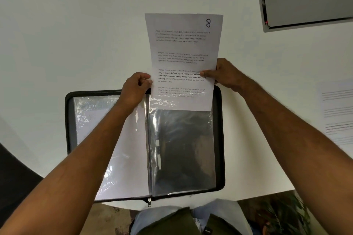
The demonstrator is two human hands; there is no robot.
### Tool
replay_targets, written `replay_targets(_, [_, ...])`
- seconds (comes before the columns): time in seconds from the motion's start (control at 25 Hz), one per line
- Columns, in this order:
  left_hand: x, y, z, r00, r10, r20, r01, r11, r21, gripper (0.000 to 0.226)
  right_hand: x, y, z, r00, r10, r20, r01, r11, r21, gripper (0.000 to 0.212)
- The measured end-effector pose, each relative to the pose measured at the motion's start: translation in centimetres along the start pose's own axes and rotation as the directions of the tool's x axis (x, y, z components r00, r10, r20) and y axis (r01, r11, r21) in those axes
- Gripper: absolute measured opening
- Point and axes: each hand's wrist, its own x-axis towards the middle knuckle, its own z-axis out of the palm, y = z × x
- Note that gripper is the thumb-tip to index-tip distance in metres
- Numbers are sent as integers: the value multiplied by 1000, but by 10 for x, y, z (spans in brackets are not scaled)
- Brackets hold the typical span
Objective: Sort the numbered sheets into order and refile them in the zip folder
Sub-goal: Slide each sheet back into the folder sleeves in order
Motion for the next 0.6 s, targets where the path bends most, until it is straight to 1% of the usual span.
replay_targets(0.08, [2,1,-2,999,-37,10,37,994,-103,23,-1,1,0,996,52,76,-52,999,-3,49])
replay_targets(0.16, [0,2,-3,998,-50,34,56,981,-186,20,-3,4,2,986,90,142,-77,993,-93,57])
replay_targets(0.24, [-2,5,-2,998,-43,50,53,975,-214,16,-2,9,5,973,130,190,-94,977,-191,63])
replay_targets(0.32, [-3,8,-1,997,-57,56,69,969,-239,9,-3,11,9,961,166,223,-114,967,-226,67])
replay_targets(0.36, [-3,9,-1,996,-63,61,76,968,-241,10,-3,11,11,960,169,225,-119,968,-221,67])
replay_targets(0.44, [-1,7,-2,996,-63,68,76,976,-204,17,-5,8,13,977,122,172,-100,986,-134,58])
replay_targets(0.52, [1,4,-4,995,-48,89,58,992,-114,19,-6,3,13,996,64,61,-65,998,21,42])
replay_targets(0.56, [3,1,-6,994,-41,104,47,997,-55,20,-5,2,13,998,55,20,-56,996,64,37])
replay_targets(0.6, [4,-1,-7,992,-41,119,42,999,-5,21,-3,1,12,999,53,7,-53,997,60,36])
